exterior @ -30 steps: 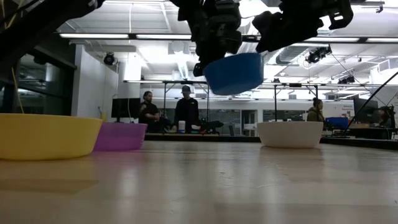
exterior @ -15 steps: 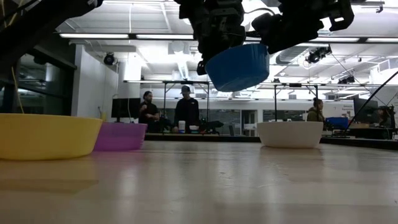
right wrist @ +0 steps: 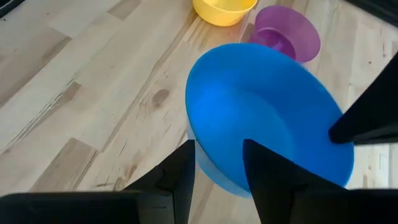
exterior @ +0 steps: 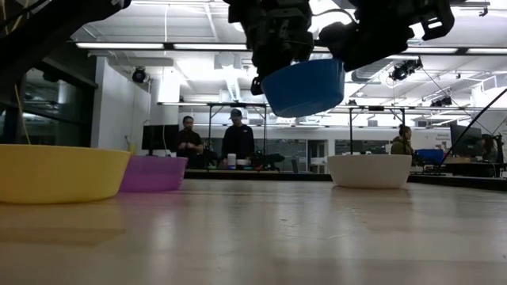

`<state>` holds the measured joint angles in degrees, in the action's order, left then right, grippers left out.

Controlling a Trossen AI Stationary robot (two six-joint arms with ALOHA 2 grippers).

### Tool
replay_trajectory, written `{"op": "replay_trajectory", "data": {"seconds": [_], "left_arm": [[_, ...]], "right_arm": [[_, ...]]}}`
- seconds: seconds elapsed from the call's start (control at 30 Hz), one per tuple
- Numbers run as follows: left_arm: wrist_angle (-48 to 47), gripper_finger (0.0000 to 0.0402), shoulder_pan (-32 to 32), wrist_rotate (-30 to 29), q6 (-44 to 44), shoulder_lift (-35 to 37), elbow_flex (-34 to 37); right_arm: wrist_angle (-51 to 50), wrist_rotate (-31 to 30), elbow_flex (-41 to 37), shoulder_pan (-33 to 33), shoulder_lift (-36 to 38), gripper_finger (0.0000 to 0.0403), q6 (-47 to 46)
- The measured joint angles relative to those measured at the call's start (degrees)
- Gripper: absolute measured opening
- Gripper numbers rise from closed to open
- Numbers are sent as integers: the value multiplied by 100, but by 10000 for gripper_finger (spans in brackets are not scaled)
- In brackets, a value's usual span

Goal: Nest bowls inside each other
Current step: Stack the blue bowl on the white bowl

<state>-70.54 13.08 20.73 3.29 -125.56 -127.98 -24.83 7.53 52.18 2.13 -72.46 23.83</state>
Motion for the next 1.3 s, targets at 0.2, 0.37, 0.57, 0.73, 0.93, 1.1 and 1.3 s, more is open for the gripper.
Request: {"op": "replay_trajectory", "data": {"seconds": [0.2, 0.37, 0.57, 0.73, 0.93, 1.1, 1.3], "left_arm": [[-44, 0, -2, -5, 4, -4, 7], [-29, 0, 2, 20, 0, -4, 7], [-15, 0, 0, 49, 0, -4, 7], [-71, 0, 0, 20, -50, -4, 4], [-129, 0, 0, 65, -107, -4, 0], [-79, 0, 0, 103, -142, -4, 0], [-30, 0, 0, 99, -138, -4, 0]], "right_arm": [[-223, 10, 136, 0, -280, 128, -41], [-950, 45, 820, 11, -600, 128, -54], [-1586, 153, 1337, 11, -1036, 128, 12], [-1803, 147, 1544, 77, -1316, 128, 43], [-1985, -18, 1826, 208, -1345, 128, 107], [-2188, -56, 1923, 214, -1345, 128, 104], [-2289, -190, 1923, 244, -1345, 128, 143]]}}
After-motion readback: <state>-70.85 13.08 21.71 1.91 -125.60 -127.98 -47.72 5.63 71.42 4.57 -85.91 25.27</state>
